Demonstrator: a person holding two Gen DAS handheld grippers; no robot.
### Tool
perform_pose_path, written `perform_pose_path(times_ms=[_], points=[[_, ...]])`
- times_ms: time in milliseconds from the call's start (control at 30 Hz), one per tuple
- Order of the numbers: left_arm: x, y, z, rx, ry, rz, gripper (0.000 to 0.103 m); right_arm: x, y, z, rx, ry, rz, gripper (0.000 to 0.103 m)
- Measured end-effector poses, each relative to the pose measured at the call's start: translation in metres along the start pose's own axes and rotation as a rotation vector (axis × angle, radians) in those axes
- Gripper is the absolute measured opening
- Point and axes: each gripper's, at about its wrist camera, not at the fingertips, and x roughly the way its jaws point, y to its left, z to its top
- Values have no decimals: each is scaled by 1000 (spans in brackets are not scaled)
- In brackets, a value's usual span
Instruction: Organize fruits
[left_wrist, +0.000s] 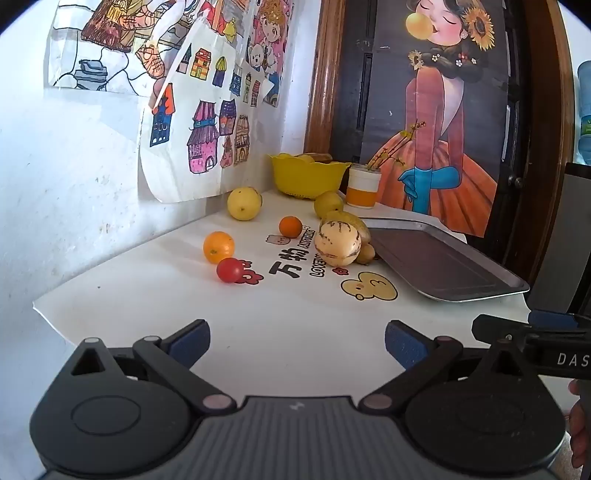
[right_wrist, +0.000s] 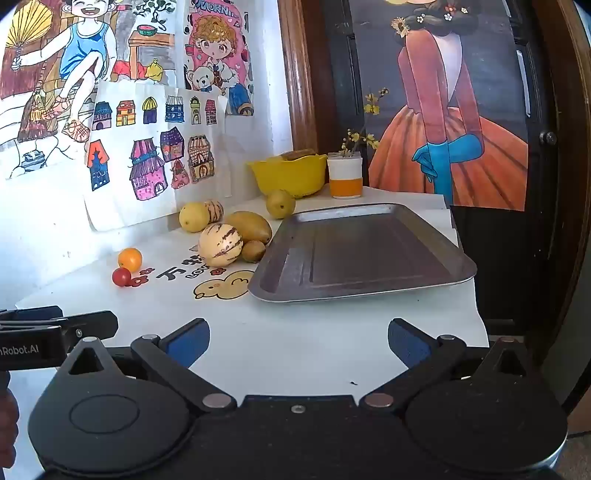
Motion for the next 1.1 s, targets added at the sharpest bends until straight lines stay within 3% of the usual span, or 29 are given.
perform_pose_path(times_ms=[1100], points=[[-1, -2, -3, 6, 7, -7, 103, 2, 0, -1, -2, 3, 1, 102]])
